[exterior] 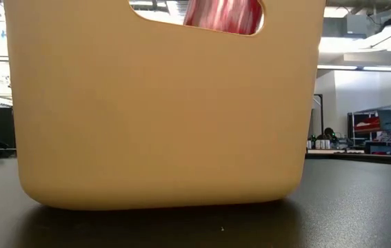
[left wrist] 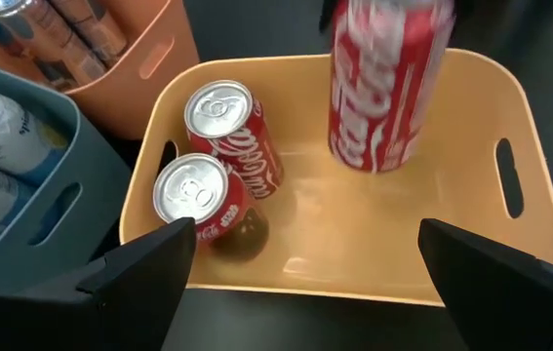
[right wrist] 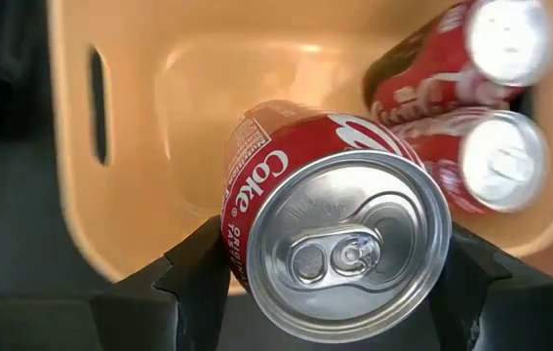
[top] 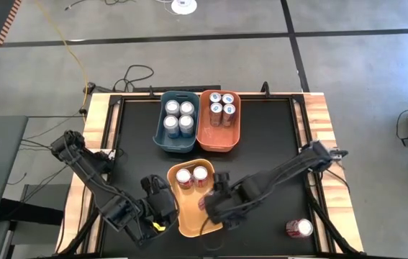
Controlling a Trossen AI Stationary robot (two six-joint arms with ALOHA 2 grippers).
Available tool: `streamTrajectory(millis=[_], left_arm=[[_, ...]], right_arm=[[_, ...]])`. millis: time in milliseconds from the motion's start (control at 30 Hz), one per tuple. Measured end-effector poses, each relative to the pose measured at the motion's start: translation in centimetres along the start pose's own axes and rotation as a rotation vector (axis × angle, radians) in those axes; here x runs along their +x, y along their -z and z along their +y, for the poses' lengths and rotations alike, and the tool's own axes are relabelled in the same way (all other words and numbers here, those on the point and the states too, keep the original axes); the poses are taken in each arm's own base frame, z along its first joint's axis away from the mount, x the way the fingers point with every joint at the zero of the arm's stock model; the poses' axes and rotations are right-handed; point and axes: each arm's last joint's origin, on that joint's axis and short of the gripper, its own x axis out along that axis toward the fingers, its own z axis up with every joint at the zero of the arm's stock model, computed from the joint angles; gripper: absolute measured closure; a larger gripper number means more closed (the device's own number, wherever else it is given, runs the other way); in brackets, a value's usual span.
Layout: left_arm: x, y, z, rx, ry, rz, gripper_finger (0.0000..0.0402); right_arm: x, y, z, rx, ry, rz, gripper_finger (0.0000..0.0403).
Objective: Sort soda cans
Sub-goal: Put the left red-white soda can into the yellow bin, then put the red-white soda can into the yellow bin
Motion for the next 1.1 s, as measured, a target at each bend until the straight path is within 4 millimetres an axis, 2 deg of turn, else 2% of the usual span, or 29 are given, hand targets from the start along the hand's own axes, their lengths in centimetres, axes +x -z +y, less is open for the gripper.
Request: streamTrajectory(millis=[100,267,333,433,633,900,967,1100], left_arm=[[-0.1,0.1,0.1,-0.003,-0.005,0.005,0.0013],[-0.1,0.2,0.1,-0.025,-0.012,0.009,0.0013],[-0.1,0.2,0.1,-0.025,-0.012,0.010,0.0013],[-0.1,0.3,0.2,-0.013,-0.021,0.015,0.0013],[-0.1,0.3,0.3,-0.010,-0.026,0.014,0.0013],[-0.1,0.3,0.2,-0.020,-0.026,0.014,0.0013],[-0.1,0.3,0.2,-0.020,-0.027,0.014,0.0013],[-0.1,0.4,0.2,-0.017,-0.025,0.014,0.0013]], right_arm=[[2.6,-0.1,0.7,-0.071,0.011,0.052,0.0143],[6.6,-0.2,0.7,-0.126,0.034,0.140,0.0143],[7.9,-0.1,0.4,-0.135,0.043,0.173,0.0143],[8.7,-0.1,0.0,-0.147,0.057,0.198,0.0143],[8.6,-0.1,-1.2,-0.123,0.057,0.207,0.0138],[6.8,-0.3,-2.7,-0.056,0.073,0.169,0.0019],[6.3,-0.4,-3.1,-0.040,0.075,0.163,0.0013],[5.6,-0.2,-3.4,-0.005,0.078,0.163,0.0027]])
